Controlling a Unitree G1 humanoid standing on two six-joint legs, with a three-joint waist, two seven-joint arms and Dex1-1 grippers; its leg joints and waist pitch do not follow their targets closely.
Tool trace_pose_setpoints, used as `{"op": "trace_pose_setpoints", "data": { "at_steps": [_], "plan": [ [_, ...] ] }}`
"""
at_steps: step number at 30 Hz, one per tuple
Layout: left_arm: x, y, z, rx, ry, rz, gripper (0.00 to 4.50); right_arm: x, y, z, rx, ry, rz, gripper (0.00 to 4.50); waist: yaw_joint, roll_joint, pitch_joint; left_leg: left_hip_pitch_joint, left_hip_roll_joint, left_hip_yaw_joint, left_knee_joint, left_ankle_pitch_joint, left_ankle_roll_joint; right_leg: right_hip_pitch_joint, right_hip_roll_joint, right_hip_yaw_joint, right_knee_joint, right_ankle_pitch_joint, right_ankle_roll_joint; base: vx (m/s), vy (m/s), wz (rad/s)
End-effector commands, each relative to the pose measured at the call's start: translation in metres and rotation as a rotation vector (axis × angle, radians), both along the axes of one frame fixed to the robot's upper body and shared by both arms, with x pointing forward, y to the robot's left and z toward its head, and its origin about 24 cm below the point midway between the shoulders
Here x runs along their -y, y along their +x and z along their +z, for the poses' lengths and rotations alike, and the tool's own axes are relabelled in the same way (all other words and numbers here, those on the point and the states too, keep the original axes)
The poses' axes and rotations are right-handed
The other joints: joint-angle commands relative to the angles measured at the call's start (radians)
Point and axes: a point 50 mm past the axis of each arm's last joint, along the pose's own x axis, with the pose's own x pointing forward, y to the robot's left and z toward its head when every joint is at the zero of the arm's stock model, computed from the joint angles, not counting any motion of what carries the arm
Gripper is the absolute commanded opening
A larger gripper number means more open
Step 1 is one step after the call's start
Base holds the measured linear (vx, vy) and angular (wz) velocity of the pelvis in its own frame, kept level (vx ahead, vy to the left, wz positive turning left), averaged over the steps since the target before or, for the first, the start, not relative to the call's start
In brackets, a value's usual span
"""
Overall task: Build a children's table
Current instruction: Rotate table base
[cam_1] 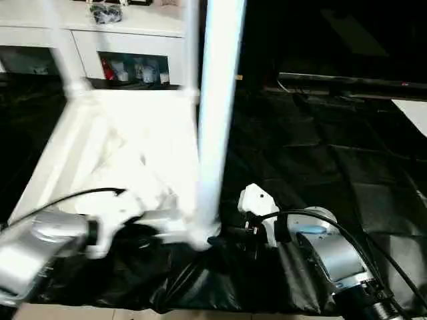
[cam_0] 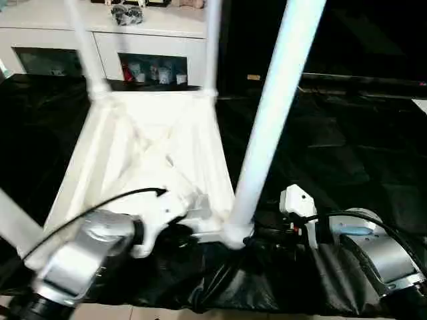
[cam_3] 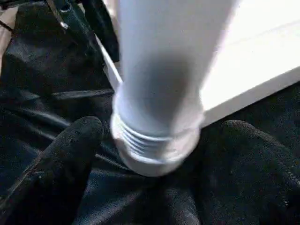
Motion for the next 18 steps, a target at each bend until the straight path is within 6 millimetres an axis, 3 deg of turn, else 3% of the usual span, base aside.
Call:
{"op": "trace_pose_setpoints", "data": {
  "at_steps": [1, 4, 5, 7, 10, 13, 14, 18],
  "plan": [
    [0.004, 0.007, 0.001, 0.098, 0.02, -0.002, 0.36, 0.006, 0.004, 0.005, 0.024, -0.003, -0.026, 4.5, 0.007, -0.006, -0.044, 0.006, 0.059, -0.023, -0.081, -0.113, 0.064, 0.032, -0.086, 0.05, -0.086, -0.061, -0.232, 0.0, 0.0, 0.0],
    [0.01, 0.012, 0.003, 0.197, 0.006, -0.065, 0.21, 0.007, 0.004, 0.005, 0.024, -0.005, -0.036, 4.5, 0.009, -0.007, -0.045, 0.004, 0.059, -0.025, -0.081, -0.104, 0.068, 0.033, -0.086, 0.05, -0.086, -0.046, -0.219, 0.0, 0.0, 0.0],
    [0.011, 0.016, 0.003, 0.226, 0.0, -0.065, 0.65, 0.009, 0.004, 0.005, 0.024, -0.007, -0.04, 4.5, 0.01, -0.008, -0.044, 0.005, 0.058, -0.025, -0.08, -0.107, 0.069, 0.032, -0.085, 0.049, -0.087, -0.046, -0.214, 0.0, 0.0, 0.0],
    [0.012, 0.019, 0.003, 0.218, -0.017, -0.071, 0.69, 0.011, 0.004, 0.005, 0.024, -0.01, -0.045, 4.5, 0.011, -0.008, -0.048, 0.006, 0.06, -0.024, -0.08, -0.098, 0.064, 0.033, -0.086, 0.049, -0.081, -0.011, -0.22, 0.0, 0.0, 0.0],
    [0.009, 0.023, 0.005, 0.228, -0.008, -0.08, 1.13, 0.012, 0.004, 0.005, 0.024, -0.011, -0.048, 4.5, 0.013, -0.009, -0.046, 0.007, 0.06, -0.023, -0.08, -0.099, 0.066, 0.032, -0.087, 0.049, -0.081, -0.002, -0.227, 0.0, 0.0, 0.0],
    [0.005, 0.026, 0.005, 0.216, -0.002, -0.088, 1.2, 0.012, 0.004, 0.005, 0.024, -0.011, -0.049, 4.5, 0.014, -0.009, -0.044, 0.008, 0.061, -0.024, -0.082, -0.118, 0.058, 0.032, -0.088, 0.049, -0.083, -0.029, -0.227, 0.0, 0.0, 0.0],
    [0.002, 0.026, 0.003, 0.204, 0.002, -0.108, 1.2, 0.011, 0.004, 0.005, 0.024, -0.01, -0.049, 4.5, 0.014, -0.002, -0.044, 0.008, 0.061, -0.024, -0.082, -0.121, 0.053, 0.031, -0.088, 0.05, -0.082, -0.032, -0.227, 0.0, 0.0, 0.0],
    [-0.004, 0.028, -0.001, 0.187, 0.006, -0.124, 1.2, 0.011, 0.004, 0.005, 0.025, -0.007, -0.052, 4.5, 0.011, -0.004, -0.045, 0.008, 0.06, -0.025, -0.083, -0.129, 0.046, 0.032, -0.087, 0.05, -0.082, -0.026, -0.227, 0.0, 0.0, 0.0]
  ]
}}
